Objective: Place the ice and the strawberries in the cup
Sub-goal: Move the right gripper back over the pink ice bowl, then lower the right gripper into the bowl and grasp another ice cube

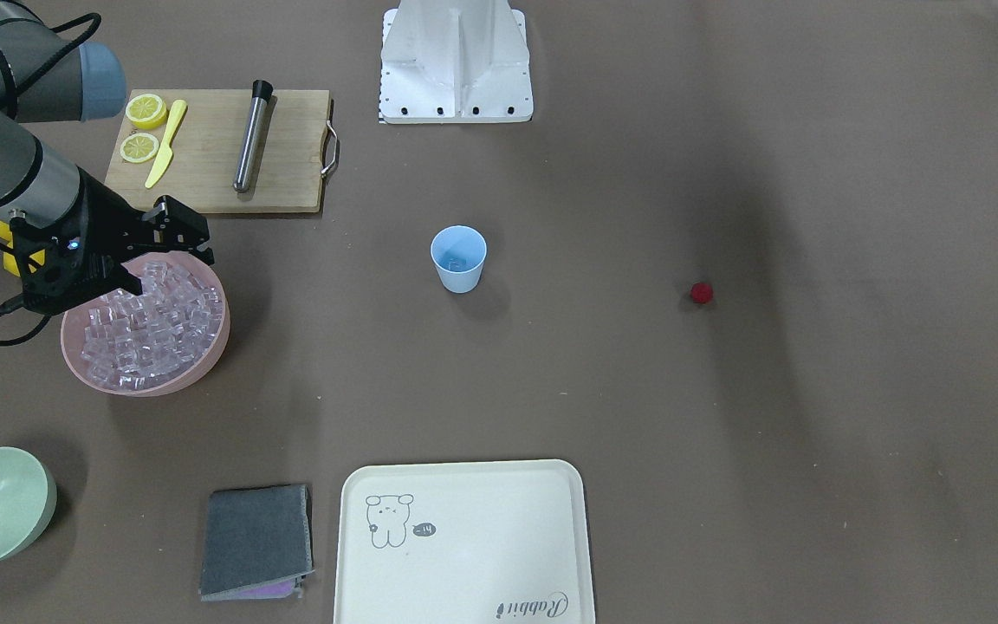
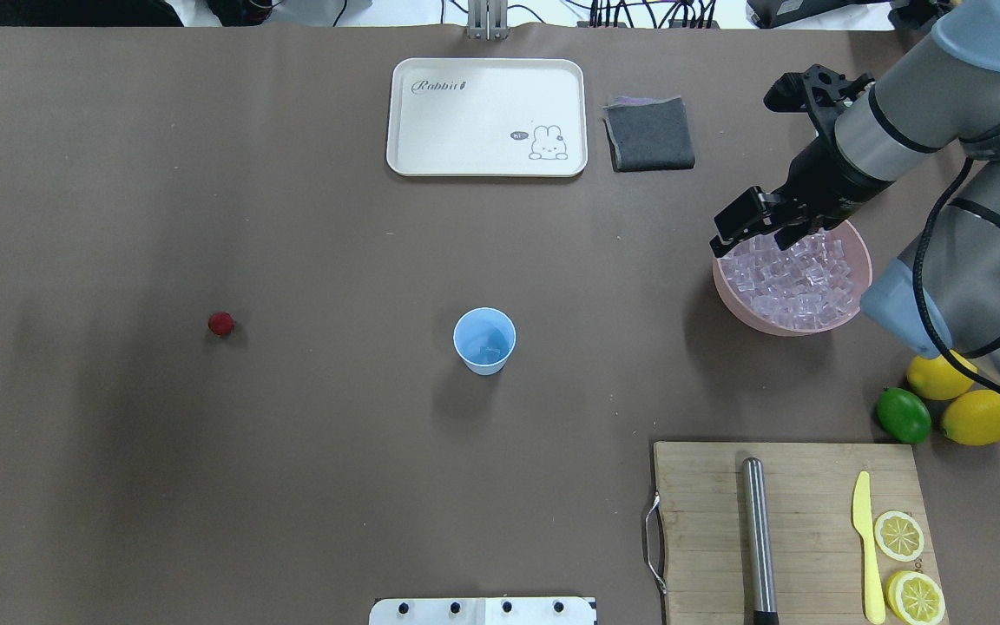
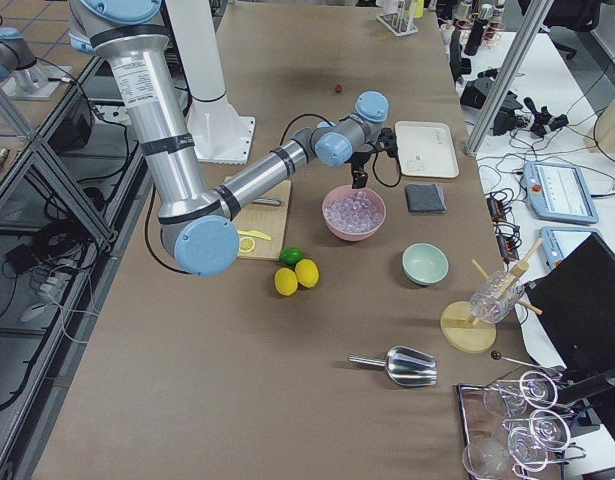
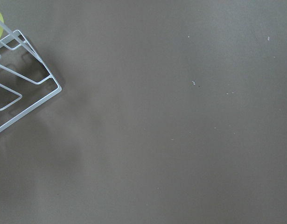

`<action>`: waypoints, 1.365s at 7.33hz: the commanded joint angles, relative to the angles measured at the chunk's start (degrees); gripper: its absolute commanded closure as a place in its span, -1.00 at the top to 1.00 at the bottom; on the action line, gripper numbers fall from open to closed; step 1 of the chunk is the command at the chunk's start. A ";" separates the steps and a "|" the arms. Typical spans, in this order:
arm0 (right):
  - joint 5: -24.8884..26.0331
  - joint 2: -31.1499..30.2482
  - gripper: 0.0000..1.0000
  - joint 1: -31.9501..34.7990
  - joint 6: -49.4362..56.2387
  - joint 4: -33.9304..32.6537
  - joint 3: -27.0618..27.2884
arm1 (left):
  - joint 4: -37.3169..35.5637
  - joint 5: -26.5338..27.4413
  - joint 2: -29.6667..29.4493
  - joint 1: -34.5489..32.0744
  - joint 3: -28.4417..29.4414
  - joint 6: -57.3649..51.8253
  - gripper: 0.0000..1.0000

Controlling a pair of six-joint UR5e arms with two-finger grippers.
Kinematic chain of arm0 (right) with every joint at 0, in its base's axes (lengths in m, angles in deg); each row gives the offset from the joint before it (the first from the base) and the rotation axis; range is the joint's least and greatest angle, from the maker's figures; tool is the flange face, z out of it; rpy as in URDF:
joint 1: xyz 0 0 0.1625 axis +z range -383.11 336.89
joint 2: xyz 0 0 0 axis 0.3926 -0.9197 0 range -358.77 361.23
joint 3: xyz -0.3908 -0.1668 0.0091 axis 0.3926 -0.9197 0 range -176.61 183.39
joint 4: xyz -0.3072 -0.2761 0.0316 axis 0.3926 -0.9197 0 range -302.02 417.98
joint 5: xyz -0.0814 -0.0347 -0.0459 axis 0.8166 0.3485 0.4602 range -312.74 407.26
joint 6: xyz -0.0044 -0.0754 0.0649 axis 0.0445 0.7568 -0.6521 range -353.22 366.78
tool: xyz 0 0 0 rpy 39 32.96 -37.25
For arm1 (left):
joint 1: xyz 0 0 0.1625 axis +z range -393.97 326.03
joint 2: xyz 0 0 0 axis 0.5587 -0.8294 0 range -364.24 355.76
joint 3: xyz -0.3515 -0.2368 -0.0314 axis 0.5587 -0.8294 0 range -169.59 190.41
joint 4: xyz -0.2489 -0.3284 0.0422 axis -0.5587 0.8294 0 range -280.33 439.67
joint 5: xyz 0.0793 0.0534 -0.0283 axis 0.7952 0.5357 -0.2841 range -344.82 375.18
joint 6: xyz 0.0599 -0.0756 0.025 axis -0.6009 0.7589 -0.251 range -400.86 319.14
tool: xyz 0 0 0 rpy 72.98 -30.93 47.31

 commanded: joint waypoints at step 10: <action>1.09 -2.01 0.84 -2.11 12.85 0.83 -6.08 | 0.03 0.09 -0.32 0.09 0.56 -0.09 0.95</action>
